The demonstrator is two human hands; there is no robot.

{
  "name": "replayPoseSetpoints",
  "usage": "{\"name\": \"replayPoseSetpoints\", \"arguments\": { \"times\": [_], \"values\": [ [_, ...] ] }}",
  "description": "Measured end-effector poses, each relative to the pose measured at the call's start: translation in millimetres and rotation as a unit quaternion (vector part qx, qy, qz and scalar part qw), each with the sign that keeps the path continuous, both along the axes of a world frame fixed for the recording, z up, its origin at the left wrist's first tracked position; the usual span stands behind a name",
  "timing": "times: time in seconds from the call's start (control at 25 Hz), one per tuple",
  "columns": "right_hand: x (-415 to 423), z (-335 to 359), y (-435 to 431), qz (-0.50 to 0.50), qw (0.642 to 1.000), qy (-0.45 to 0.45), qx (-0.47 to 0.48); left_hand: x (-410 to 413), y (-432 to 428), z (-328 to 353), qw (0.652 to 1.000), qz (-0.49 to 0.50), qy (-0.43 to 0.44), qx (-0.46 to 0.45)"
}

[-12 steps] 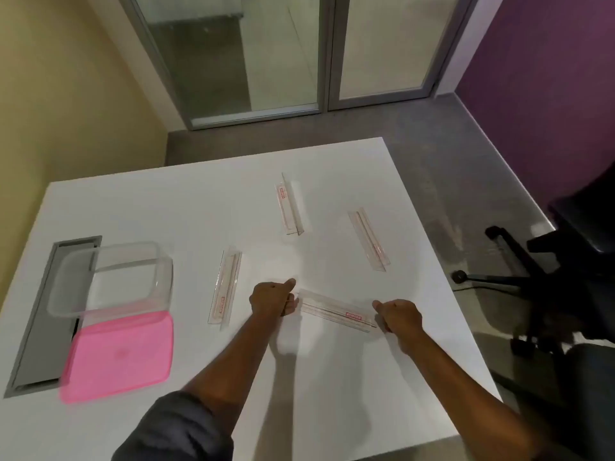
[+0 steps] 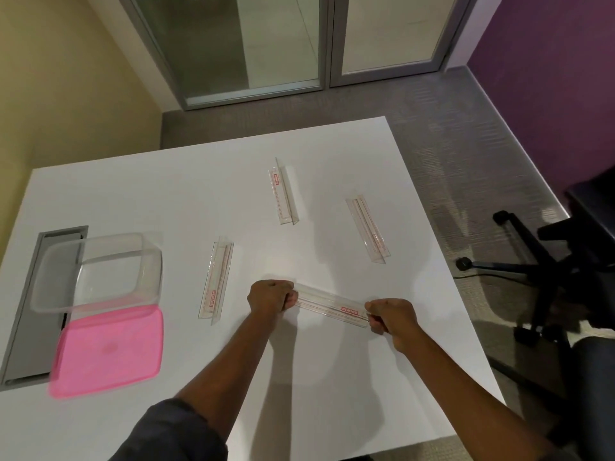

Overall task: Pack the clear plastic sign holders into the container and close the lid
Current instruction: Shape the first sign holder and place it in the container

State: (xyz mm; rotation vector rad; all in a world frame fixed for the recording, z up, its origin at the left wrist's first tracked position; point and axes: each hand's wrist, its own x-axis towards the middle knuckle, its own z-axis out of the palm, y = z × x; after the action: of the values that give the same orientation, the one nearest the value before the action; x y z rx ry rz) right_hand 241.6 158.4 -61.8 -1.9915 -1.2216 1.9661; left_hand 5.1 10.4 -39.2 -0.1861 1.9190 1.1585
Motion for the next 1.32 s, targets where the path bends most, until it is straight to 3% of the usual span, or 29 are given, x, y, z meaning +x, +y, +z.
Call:
{"name": "replayPoseSetpoints", "arguments": {
  "times": [0.8, 1.32],
  "values": [
    [5, 10, -44, 0.017, 0.997, 0.019, 0.075, 3, -43, -4, 0.997, 0.003, 0.079, -0.003],
    [-11, 6, -70, 0.169, 0.969, -0.02, 0.181, -20, -34, -7, 0.981, -0.082, 0.17, -0.048]
  ]
}}
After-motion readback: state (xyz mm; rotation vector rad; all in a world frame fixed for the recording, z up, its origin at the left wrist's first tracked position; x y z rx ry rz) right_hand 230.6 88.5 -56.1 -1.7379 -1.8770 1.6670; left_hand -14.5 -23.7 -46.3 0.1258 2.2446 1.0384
